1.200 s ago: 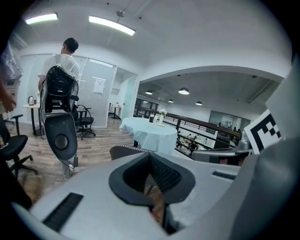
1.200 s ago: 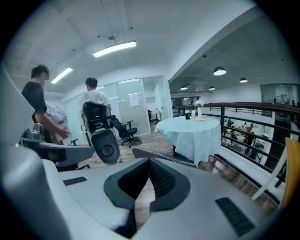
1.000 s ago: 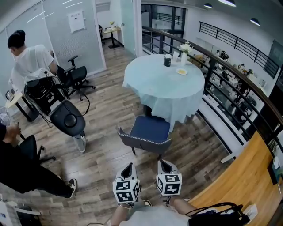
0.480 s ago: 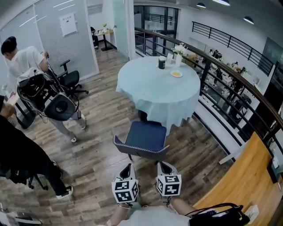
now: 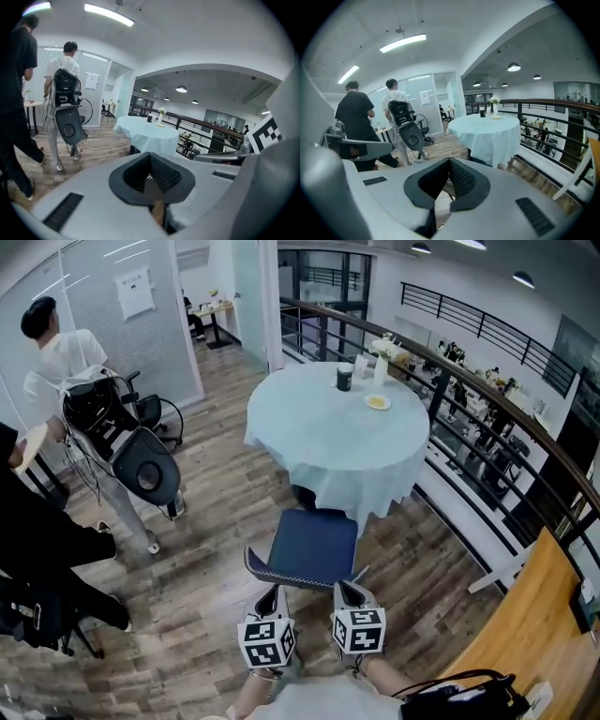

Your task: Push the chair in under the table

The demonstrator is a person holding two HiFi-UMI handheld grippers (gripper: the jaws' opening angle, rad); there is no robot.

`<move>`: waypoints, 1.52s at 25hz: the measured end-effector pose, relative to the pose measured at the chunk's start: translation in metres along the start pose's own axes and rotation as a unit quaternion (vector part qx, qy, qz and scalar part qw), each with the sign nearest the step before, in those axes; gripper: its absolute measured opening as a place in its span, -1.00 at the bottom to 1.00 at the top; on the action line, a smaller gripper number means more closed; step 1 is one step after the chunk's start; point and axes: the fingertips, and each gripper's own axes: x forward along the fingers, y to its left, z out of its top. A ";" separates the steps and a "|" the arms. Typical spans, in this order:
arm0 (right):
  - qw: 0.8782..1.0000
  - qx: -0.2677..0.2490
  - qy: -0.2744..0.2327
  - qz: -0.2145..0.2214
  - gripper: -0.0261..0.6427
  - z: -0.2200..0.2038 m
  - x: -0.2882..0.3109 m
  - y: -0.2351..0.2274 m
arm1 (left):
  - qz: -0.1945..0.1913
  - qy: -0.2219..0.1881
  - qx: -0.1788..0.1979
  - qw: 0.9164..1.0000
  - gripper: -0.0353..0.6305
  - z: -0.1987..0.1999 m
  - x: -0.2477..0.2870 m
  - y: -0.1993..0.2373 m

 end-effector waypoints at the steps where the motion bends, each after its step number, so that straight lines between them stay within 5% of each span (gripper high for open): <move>1: 1.000 0.001 0.001 -0.001 -0.88 0.003 0.006 0.001 | -0.002 0.001 0.000 1.000 -0.88 0.004 0.006 0.004; 23: 0.998 0.052 -0.006 -0.045 -0.88 0.059 0.106 0.005 | -0.070 0.017 0.029 0.997 -0.88 0.070 0.106 0.063; 38: 0.994 0.093 0.041 -0.050 -0.88 0.028 0.119 -0.002 | -0.114 0.087 0.023 0.989 -0.88 0.026 0.135 0.055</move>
